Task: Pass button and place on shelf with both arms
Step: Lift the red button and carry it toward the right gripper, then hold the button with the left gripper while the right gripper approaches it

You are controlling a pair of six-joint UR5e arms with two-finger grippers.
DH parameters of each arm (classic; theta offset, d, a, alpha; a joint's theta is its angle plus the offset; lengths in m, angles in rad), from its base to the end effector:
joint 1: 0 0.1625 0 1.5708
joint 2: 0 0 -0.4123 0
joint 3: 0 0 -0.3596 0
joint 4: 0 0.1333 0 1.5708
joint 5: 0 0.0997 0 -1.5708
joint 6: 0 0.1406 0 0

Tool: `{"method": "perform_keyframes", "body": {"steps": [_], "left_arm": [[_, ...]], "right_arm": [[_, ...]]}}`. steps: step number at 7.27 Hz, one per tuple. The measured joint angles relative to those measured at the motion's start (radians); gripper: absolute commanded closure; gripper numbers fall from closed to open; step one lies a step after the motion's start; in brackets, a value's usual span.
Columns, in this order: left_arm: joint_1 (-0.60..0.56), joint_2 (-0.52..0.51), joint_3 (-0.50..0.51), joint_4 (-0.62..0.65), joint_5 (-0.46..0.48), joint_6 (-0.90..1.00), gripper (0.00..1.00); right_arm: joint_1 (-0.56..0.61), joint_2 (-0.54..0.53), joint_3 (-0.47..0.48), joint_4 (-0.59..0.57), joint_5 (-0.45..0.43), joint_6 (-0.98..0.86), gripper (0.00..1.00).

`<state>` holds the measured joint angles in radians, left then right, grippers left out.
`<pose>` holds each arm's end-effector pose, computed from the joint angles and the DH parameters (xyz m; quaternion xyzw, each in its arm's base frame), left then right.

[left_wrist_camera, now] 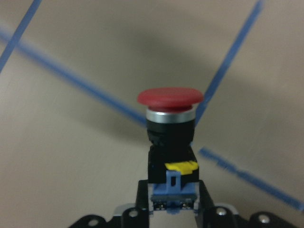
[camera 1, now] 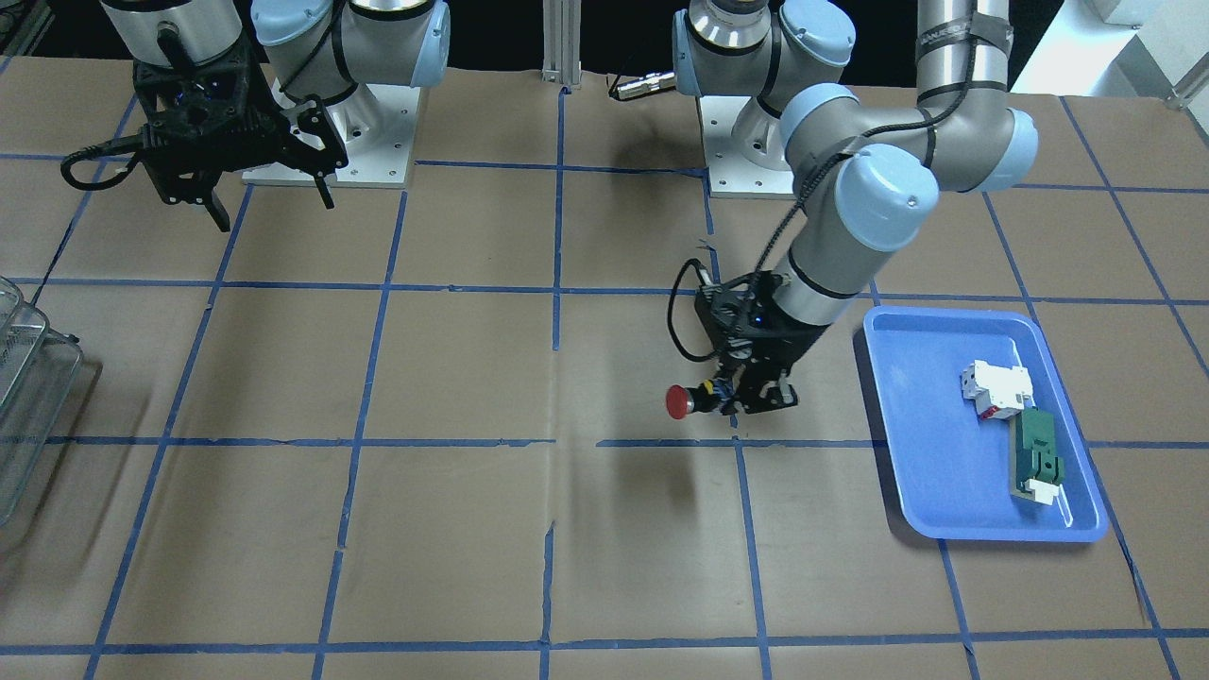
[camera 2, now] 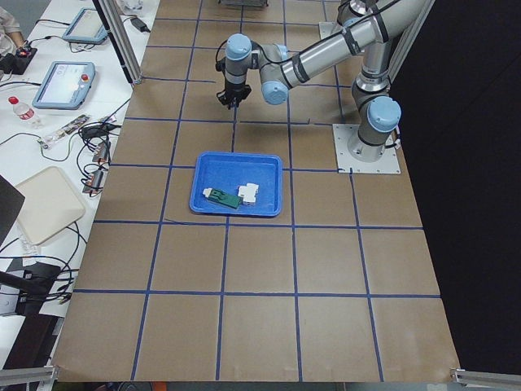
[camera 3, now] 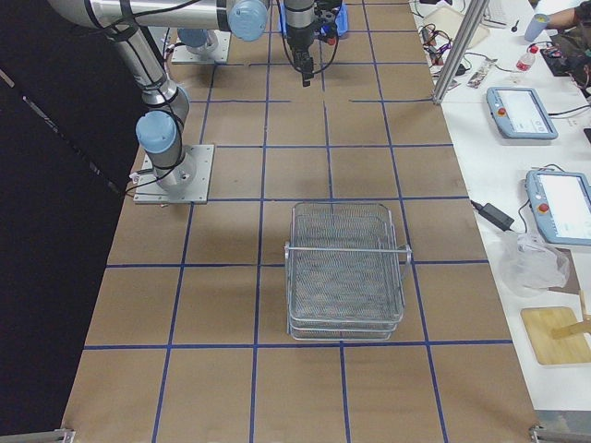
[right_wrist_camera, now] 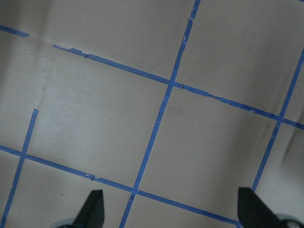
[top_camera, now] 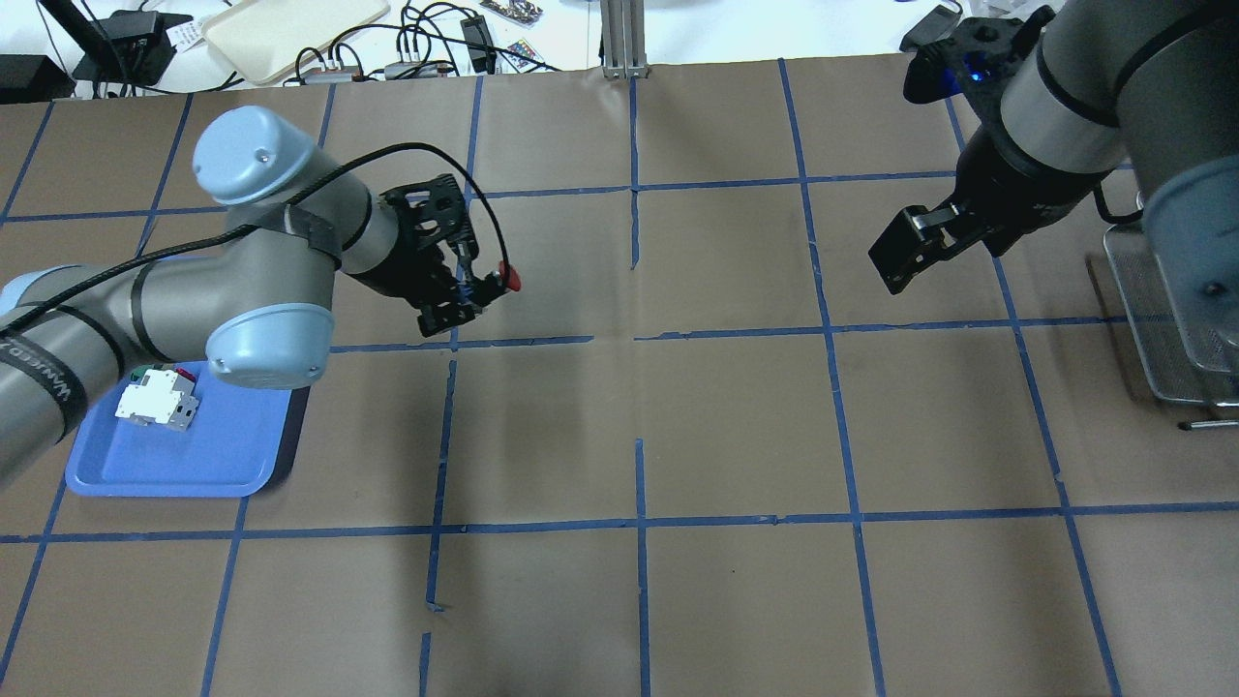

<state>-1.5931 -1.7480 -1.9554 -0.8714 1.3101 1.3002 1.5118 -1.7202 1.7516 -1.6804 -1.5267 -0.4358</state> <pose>-0.1805 -0.4905 0.2559 -0.6145 -0.7752 0.1320 0.0634 0.1152 -0.4159 0.4267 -0.1879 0.9812 -0.0433 0.0118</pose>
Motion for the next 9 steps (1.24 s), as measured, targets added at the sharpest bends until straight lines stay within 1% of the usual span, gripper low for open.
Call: {"method": "perform_keyframes", "body": {"steps": [1, 3, 4, 6, 7, 9], "left_arm": [[-0.056, 0.012, 0.016, -0.001, -0.073, 0.025, 1.0], [-0.123, 0.029, 0.052, -0.003, -0.213, 0.038, 1.0], [-0.154, 0.033, 0.073, -0.002, -0.265, 0.038, 1.0], [-0.224, 0.037, 0.127, 0.0, -0.31, 0.02, 1.0], [-0.257, 0.038, 0.148, 0.002, -0.313, 0.002, 1.0], [-0.301, 0.043, 0.167, 0.009, -0.315, -0.026, 1.0]], "right_arm": [[-0.037, -0.001, 0.0, -0.001, 0.056, -0.124, 0.0], [-0.096, -0.005, 0.0, 0.003, 0.179, -0.382, 0.0], [-0.105, -0.008, 0.0, 0.009, 0.225, -0.461, 0.0], [-0.115, -0.007, 0.001, 0.034, 0.341, -0.617, 0.01], [-0.118, -0.004, 0.001, 0.057, 0.39, -0.699, 0.01], [-0.125, -0.002, 0.01, 0.077, 0.482, -0.791, 0.02]]}}
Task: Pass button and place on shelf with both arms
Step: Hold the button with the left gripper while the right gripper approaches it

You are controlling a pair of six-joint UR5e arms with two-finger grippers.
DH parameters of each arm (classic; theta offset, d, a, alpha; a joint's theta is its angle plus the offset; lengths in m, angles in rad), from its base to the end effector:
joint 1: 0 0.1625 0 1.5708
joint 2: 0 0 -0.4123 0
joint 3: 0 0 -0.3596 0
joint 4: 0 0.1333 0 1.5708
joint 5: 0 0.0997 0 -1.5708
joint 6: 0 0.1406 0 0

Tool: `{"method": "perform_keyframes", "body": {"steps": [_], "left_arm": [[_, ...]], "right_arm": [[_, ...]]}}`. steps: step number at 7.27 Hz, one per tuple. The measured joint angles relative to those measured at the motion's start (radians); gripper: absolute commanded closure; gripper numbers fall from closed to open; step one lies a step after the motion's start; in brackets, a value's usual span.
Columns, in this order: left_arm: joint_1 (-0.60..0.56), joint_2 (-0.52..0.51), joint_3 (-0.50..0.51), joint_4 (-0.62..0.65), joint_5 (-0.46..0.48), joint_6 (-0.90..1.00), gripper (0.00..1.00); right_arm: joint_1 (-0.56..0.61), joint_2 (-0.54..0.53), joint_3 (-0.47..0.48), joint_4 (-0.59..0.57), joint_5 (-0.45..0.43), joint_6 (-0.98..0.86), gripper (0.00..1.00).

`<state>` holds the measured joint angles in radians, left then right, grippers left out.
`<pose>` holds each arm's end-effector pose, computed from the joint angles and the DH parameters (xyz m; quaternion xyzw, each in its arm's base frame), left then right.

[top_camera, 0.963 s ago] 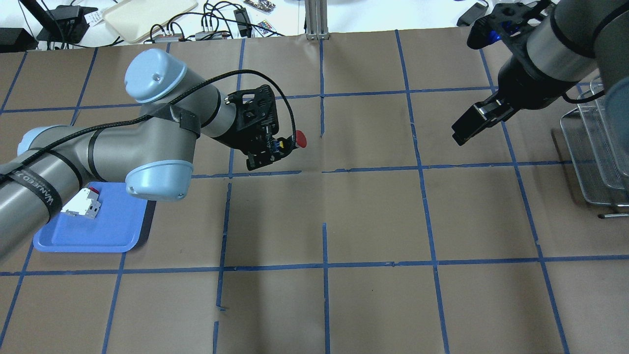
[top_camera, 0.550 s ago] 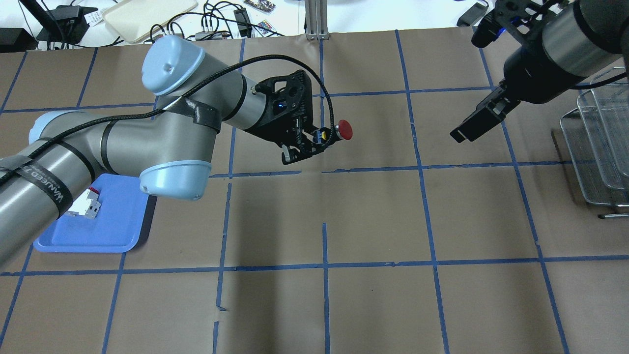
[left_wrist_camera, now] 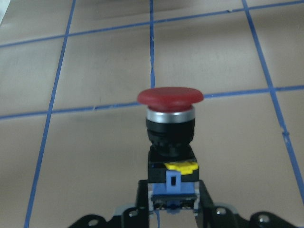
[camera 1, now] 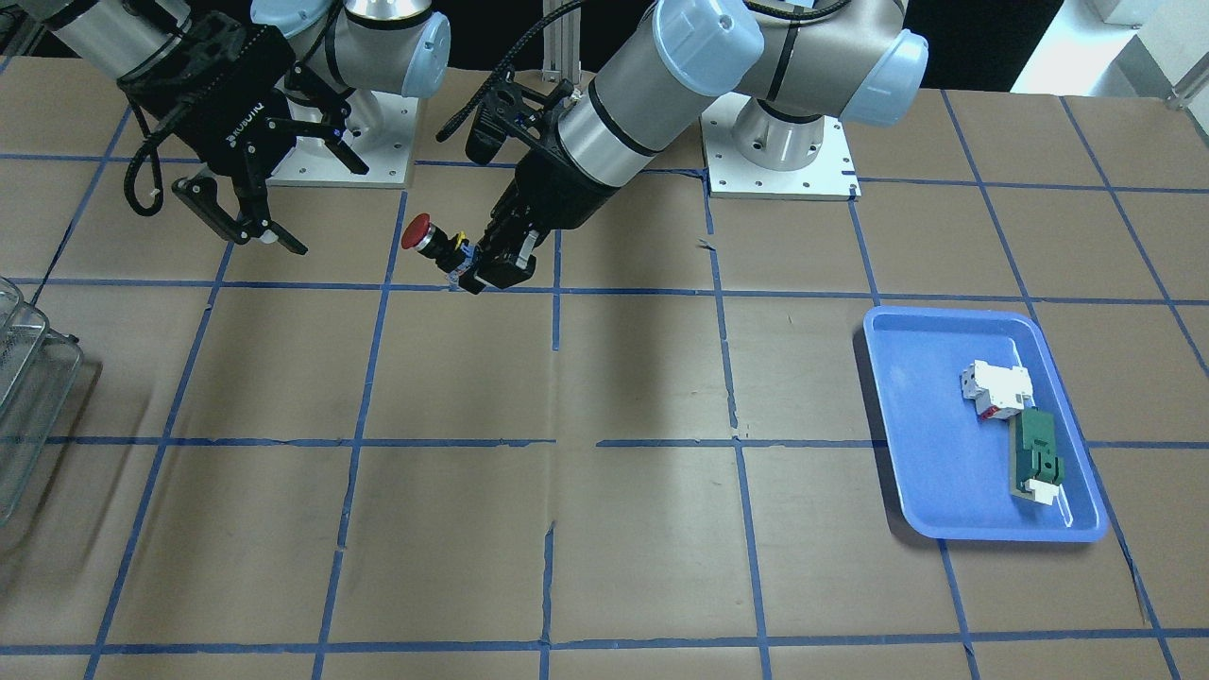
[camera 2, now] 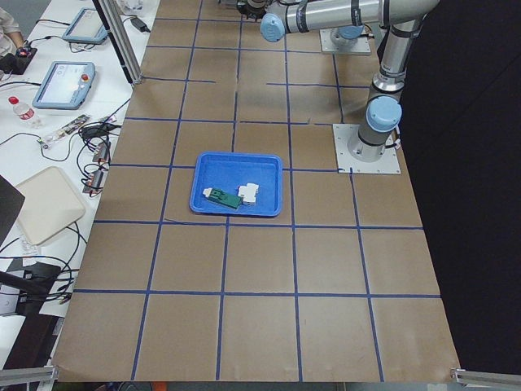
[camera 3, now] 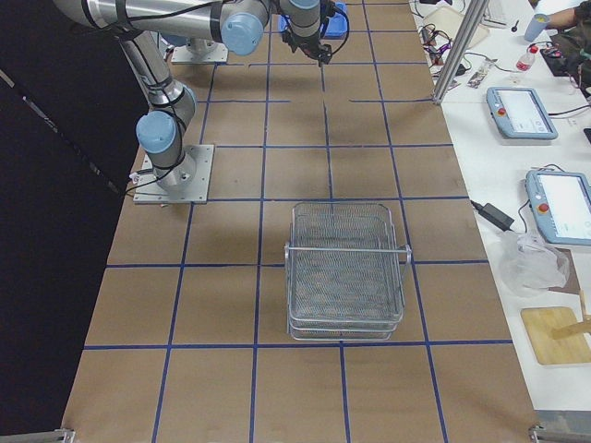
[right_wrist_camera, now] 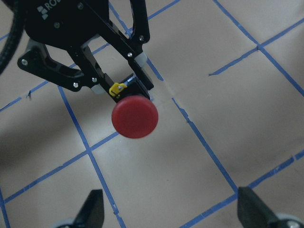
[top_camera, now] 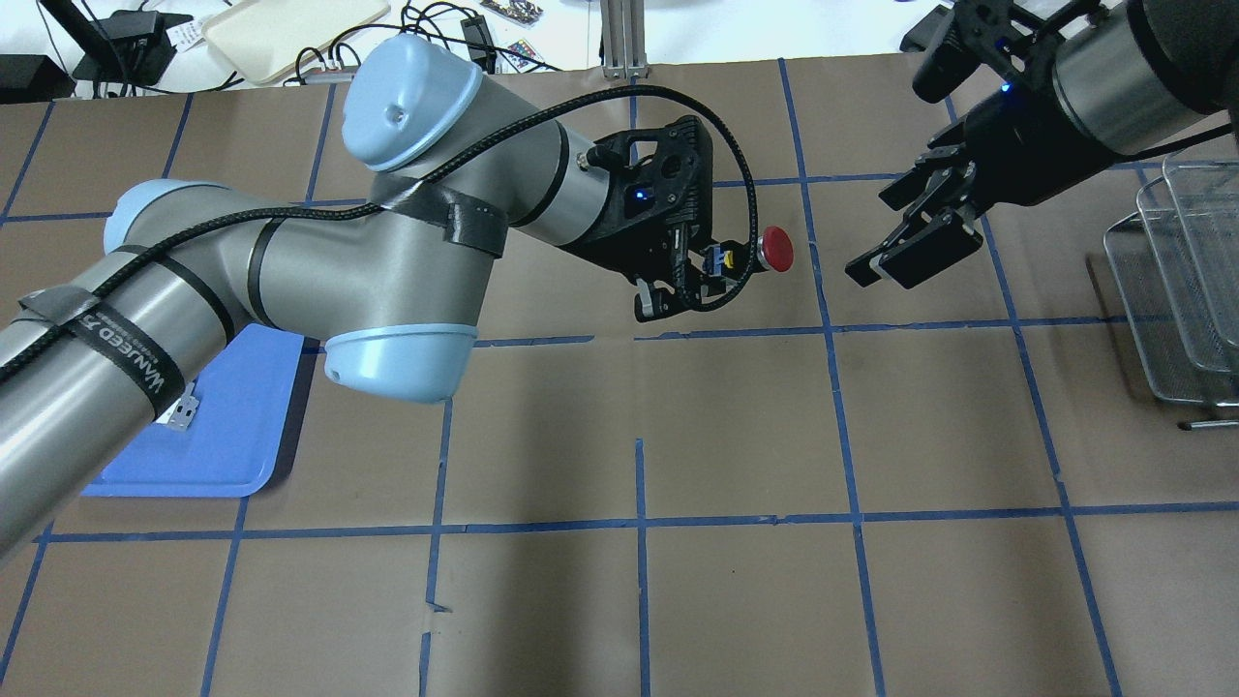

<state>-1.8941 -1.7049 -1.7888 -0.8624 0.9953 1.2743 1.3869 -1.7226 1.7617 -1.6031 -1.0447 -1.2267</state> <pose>-0.3665 -0.4333 0.3713 -0.7113 -0.6223 0.2789 0.1705 0.1281 -0.4265 0.4337 -0.4802 0.8377 -0.1661 0.2001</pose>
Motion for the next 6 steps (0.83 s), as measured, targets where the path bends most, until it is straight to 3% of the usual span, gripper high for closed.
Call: {"method": "perform_keyframes", "body": {"steps": [6], "left_arm": [[-0.028, 0.012, 0.02, 0.002, 0.004, -0.016, 1.0]], "right_arm": [[-0.001, 0.017, 0.023, -0.046, 0.108, -0.158, 0.01]]}}
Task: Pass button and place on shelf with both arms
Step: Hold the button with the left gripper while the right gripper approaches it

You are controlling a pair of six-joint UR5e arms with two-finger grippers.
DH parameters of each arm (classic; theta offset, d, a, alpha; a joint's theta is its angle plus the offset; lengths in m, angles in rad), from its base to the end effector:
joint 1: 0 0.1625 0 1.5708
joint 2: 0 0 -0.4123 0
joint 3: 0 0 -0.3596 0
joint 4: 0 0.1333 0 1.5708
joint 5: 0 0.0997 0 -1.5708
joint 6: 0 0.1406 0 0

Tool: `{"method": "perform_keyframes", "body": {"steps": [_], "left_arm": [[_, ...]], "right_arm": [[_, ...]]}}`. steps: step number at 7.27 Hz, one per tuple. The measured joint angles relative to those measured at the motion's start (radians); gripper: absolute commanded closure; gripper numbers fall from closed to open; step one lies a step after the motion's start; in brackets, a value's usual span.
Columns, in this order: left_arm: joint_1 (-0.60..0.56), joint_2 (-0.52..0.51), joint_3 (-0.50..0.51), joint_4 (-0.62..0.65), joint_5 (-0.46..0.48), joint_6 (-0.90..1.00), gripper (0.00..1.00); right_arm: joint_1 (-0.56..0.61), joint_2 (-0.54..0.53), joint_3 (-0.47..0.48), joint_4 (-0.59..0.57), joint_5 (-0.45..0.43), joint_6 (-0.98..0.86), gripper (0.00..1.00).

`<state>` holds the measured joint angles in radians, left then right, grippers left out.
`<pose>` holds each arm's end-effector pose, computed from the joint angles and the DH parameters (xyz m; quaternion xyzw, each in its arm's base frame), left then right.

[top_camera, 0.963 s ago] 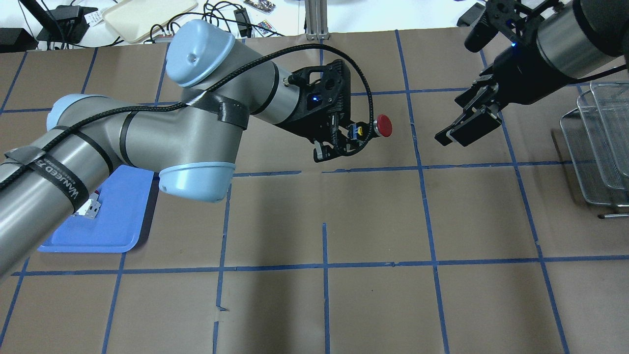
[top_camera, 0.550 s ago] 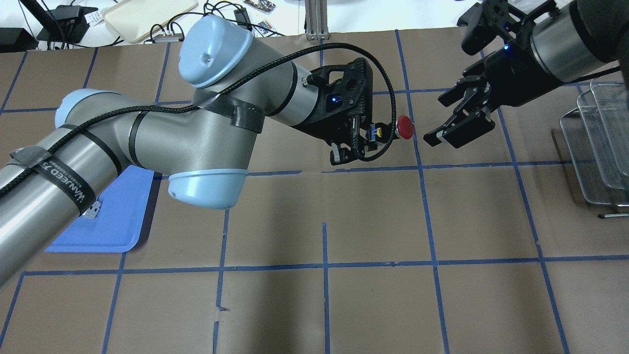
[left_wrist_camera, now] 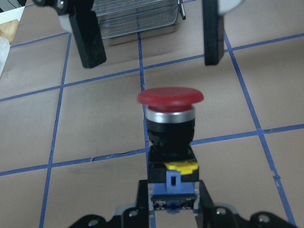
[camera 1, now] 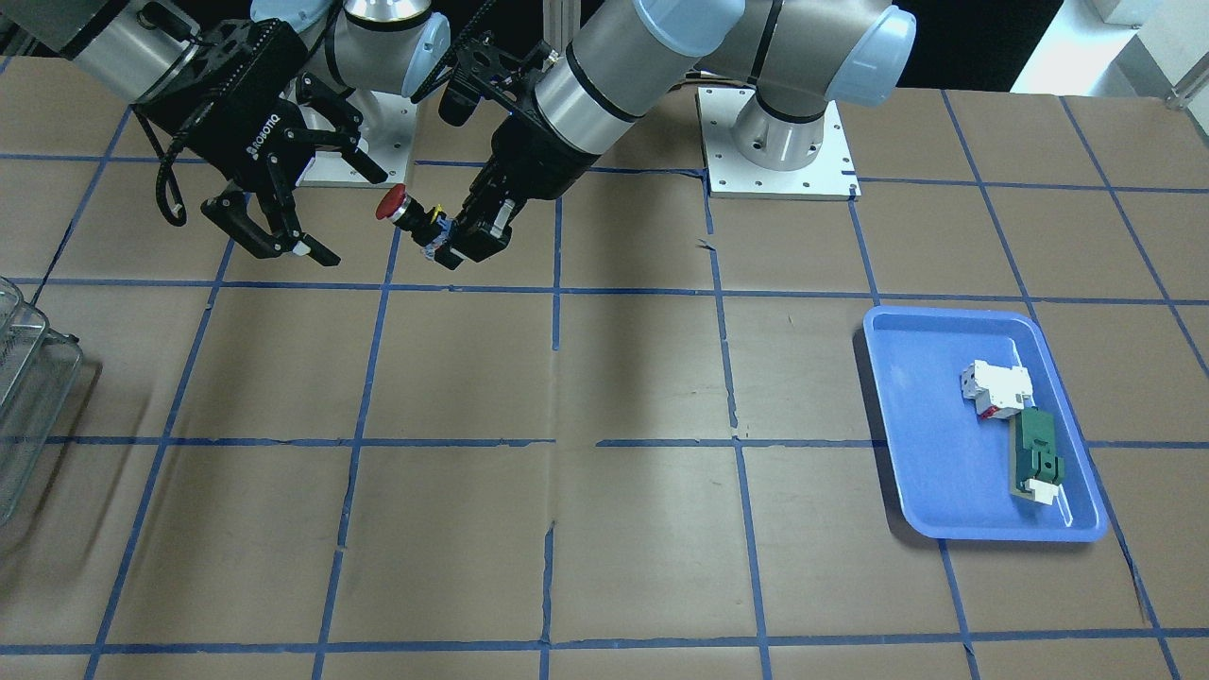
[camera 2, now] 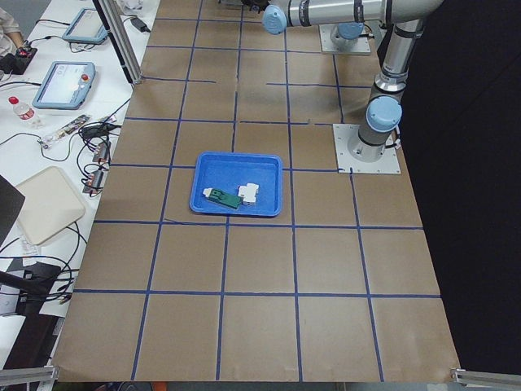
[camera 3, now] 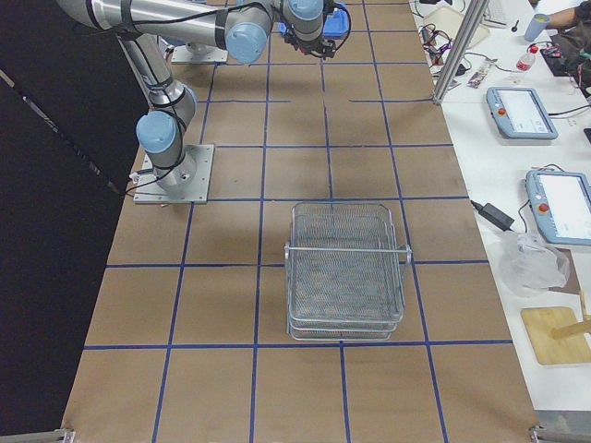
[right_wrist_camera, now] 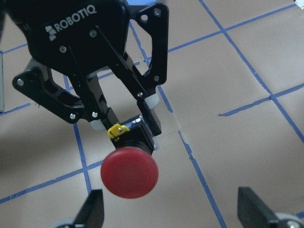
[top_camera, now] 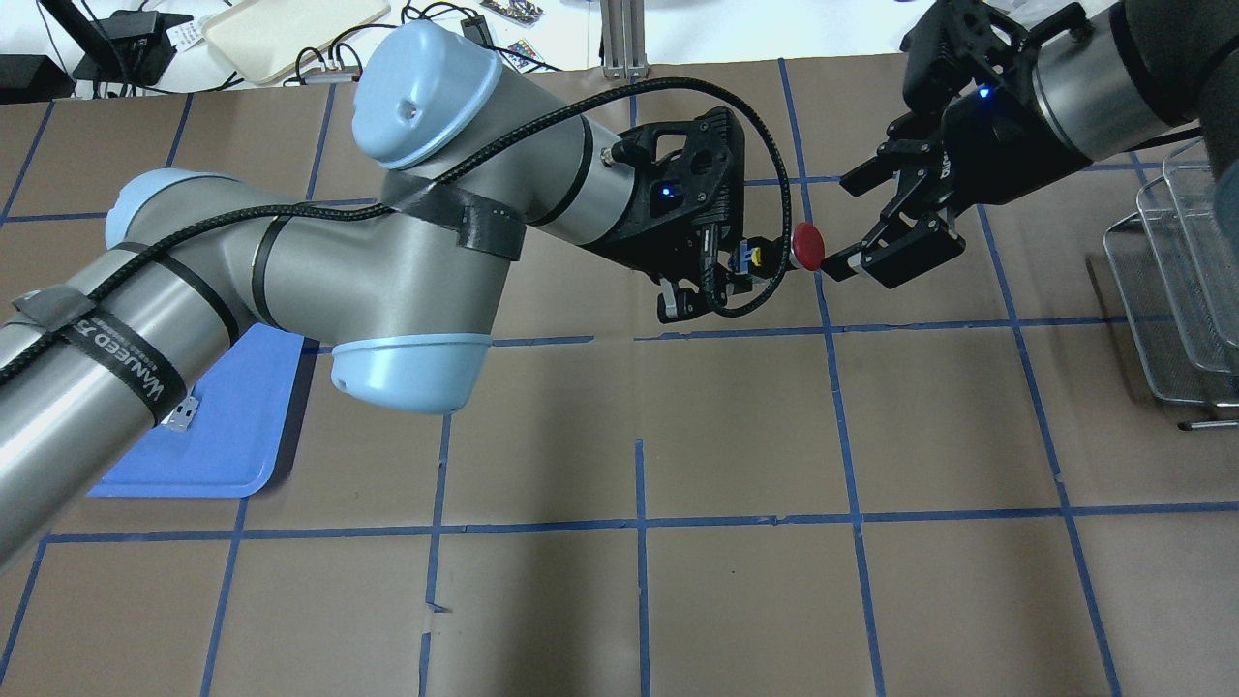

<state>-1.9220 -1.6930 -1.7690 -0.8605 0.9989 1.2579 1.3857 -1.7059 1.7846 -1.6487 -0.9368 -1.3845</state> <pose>-0.3785 -0.4244 0.3870 -0.7161 -0.6133 0.2883 0.1674 0.1388 -0.4355 0.4294 -0.5362 0.7844 -0.2200 0.2208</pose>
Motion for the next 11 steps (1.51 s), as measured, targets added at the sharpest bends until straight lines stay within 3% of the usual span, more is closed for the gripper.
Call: {"method": "perform_keyframes", "body": {"steps": [8, 11], "left_arm": [[0.001, 0.0, 0.008, 0.0, -0.003, 0.0, 1.0], [0.001, 0.005, 0.008, 0.0, -0.004, 0.0, 1.0]], "right_arm": [[0.016, 0.012, 0.026, -0.01, 0.118, 0.002, 0.01], [0.041, 0.013, 0.027, -0.002, 0.12, 0.008, 0.07]]}}
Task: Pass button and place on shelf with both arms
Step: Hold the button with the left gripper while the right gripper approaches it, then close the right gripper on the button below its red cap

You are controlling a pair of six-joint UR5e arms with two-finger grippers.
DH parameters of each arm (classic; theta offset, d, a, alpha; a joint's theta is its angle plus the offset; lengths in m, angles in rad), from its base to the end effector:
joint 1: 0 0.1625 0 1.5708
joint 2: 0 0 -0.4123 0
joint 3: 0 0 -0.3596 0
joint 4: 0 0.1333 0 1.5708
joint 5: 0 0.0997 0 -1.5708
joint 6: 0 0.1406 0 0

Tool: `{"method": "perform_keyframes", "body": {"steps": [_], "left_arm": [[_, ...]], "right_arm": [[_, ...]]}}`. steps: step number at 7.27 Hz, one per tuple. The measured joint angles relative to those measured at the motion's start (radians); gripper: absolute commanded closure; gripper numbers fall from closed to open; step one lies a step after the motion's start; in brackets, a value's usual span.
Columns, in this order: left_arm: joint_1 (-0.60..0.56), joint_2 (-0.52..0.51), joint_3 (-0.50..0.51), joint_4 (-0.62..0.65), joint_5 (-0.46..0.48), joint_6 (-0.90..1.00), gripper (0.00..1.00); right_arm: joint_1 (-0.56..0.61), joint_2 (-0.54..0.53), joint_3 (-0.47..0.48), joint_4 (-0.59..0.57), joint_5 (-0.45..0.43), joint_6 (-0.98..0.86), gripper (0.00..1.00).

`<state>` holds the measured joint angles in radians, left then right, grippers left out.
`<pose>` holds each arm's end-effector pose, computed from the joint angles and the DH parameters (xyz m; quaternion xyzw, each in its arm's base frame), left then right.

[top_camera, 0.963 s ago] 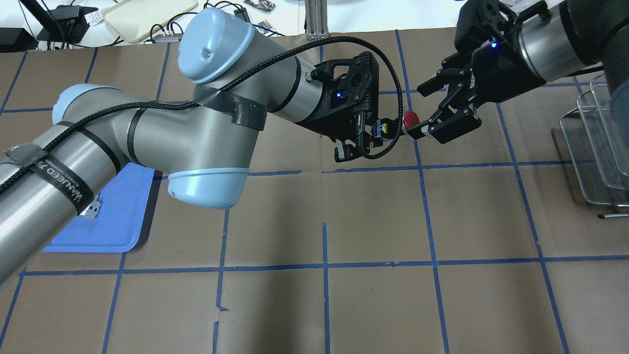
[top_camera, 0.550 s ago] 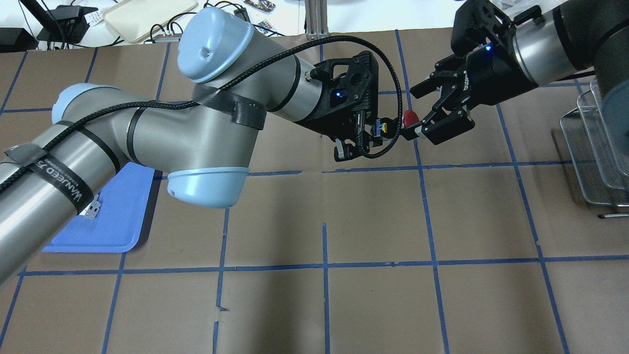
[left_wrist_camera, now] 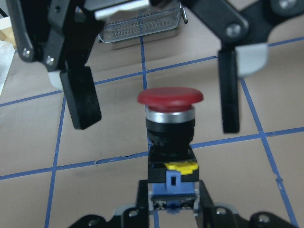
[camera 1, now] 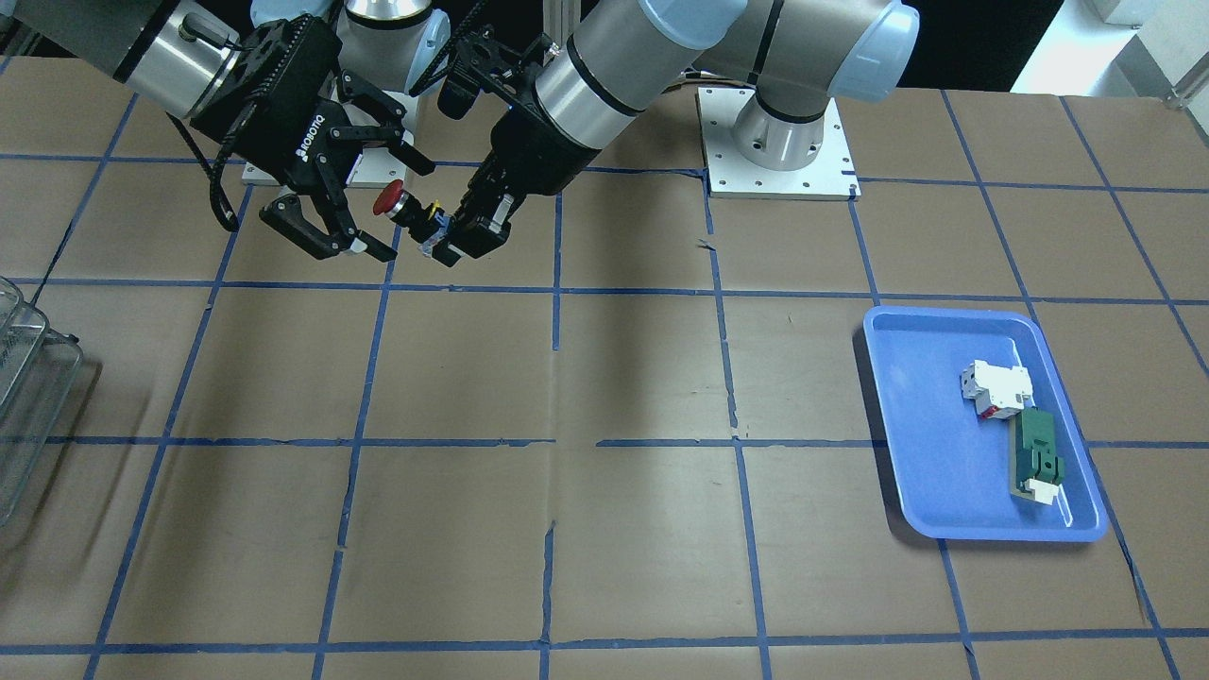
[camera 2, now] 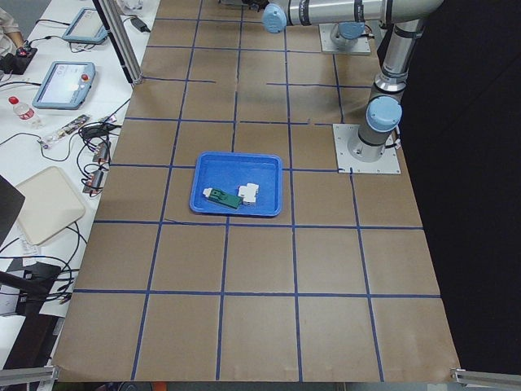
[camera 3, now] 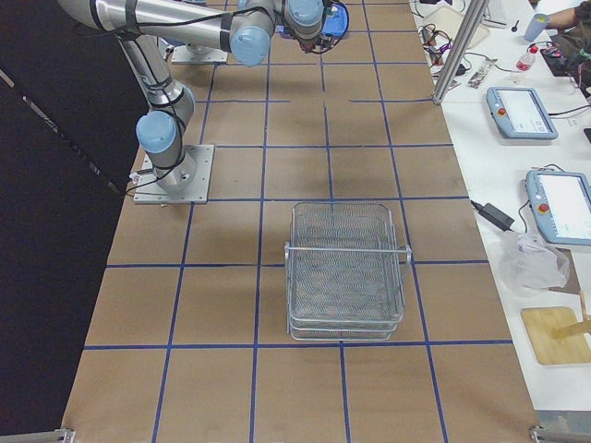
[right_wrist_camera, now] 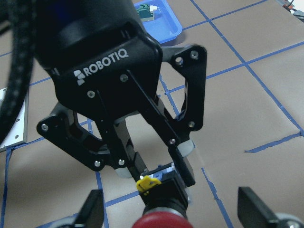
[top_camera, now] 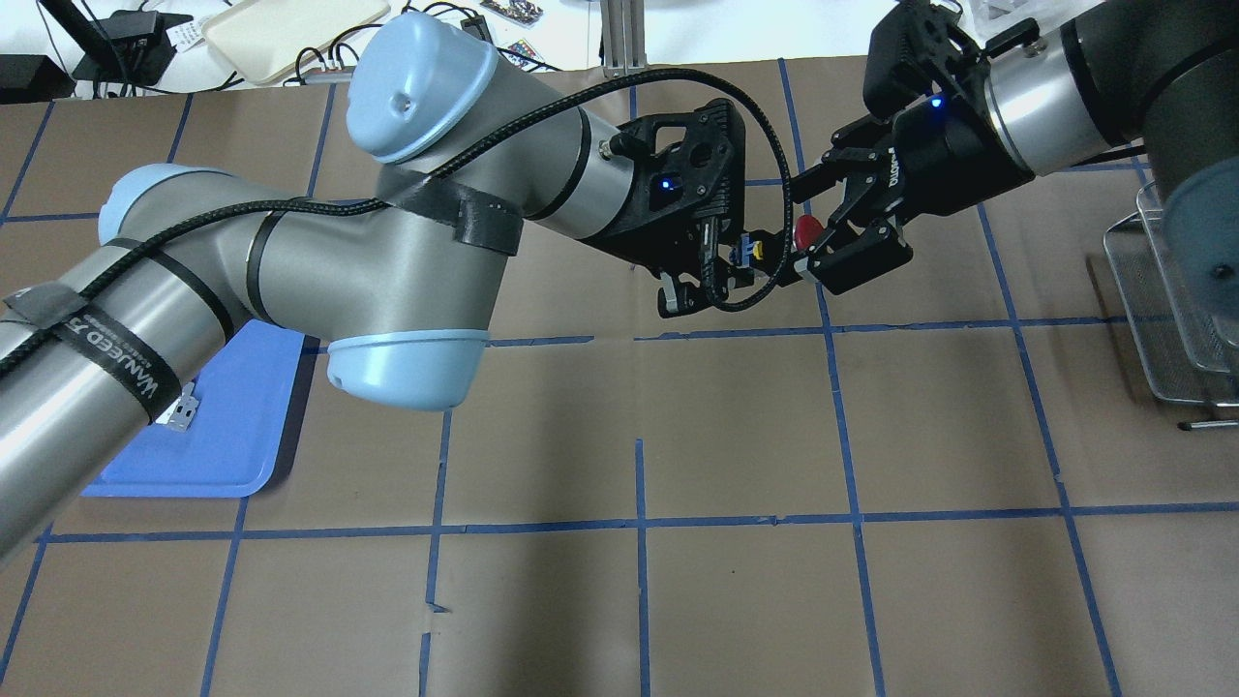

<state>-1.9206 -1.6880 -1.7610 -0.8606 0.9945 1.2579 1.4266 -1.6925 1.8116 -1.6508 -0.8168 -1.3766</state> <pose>-0.3785 -0.4249 0.3938 -0.7158 -0.6110 0.2945 0.1661 0.1693 -0.4314 0.4227 -0.5314 0.7628 -0.2405 0.2792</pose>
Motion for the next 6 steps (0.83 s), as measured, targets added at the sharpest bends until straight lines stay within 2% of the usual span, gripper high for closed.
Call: {"method": "perform_keyframes", "body": {"steps": [1, 2, 3, 4, 6], "left_arm": [[0.003, 0.003, 0.001, 0.0, -0.001, 0.0, 1.0], [0.006, 0.003, 0.001, 0.0, -0.002, 0.0, 1.0], [0.008, 0.004, 0.001, 0.0, -0.002, -0.001, 1.0], [0.008, 0.004, 0.001, 0.0, -0.002, -0.002, 1.0], [0.008, 0.006, 0.001, 0.0, -0.002, -0.003, 1.0]], "right_arm": [[0.002, 0.0, 0.0, 0.004, -0.004, 0.0, 0.08], [0.003, 0.0, 0.0, 0.007, -0.009, 0.0, 0.17], [0.003, -0.002, 0.0, 0.008, -0.012, 0.001, 0.22], [0.003, -0.004, 0.0, 0.009, -0.013, 0.001, 0.22], [0.003, -0.005, -0.001, 0.011, -0.013, 0.001, 0.7]]}}
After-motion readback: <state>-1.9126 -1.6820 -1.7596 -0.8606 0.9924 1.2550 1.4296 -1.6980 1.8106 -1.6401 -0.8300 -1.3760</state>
